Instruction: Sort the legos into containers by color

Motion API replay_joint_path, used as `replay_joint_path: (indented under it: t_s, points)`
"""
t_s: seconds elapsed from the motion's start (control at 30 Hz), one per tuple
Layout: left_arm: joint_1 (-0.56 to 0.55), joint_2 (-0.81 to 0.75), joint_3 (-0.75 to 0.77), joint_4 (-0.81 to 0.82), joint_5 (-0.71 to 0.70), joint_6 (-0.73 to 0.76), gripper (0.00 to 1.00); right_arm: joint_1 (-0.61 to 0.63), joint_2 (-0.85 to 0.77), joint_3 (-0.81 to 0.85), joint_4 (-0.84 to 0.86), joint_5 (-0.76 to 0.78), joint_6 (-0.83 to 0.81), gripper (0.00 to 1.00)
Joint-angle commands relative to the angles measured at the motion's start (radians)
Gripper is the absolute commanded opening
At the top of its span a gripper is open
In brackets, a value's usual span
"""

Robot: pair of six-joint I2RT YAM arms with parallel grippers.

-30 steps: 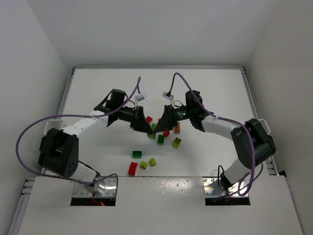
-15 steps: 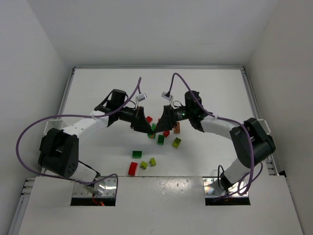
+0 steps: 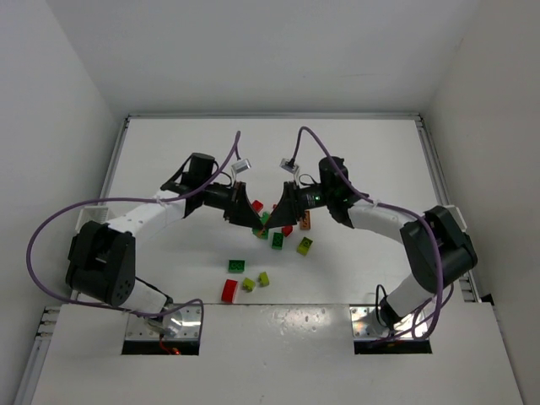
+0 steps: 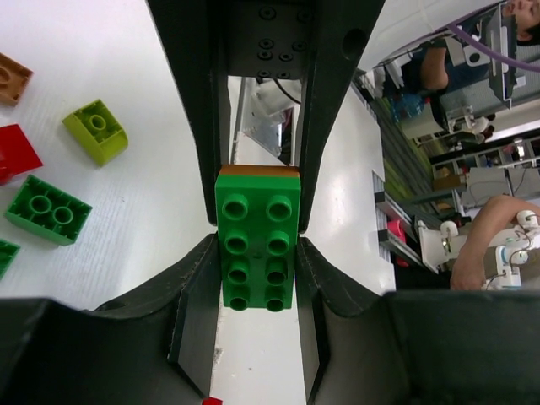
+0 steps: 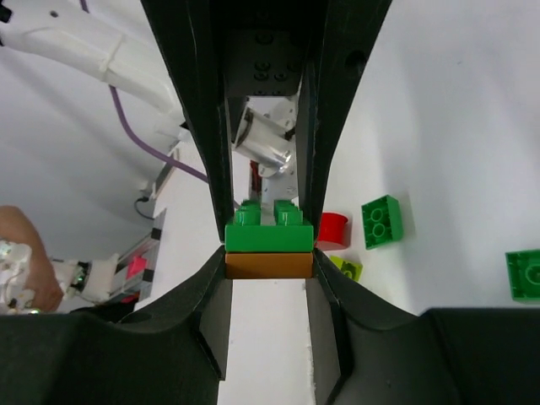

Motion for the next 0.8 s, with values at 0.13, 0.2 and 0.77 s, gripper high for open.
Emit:
replay_joint_path:
  t_s: [0.13, 0.2, 0.77]
  points:
    - [0.122, -0.041, 0.007, 0.043, -0.024, -0.016, 0.0, -0.008, -0.096, -0.005, -0.283, -0.007, -0.312, 0.0]
    - [0.144, -0.05, 0.007, 0.043, -0.033, -0.016, 0.0, -0.017, -0.105, -0.005, -0.329, 0.005, -0.34, 0.0]
    - [0.186, -0.202, 0.048, -0.12, -0.479, 0.153, 0.0, -0.241, -0.295, 0.205, -0.941, 0.762, -0.718, 0.0]
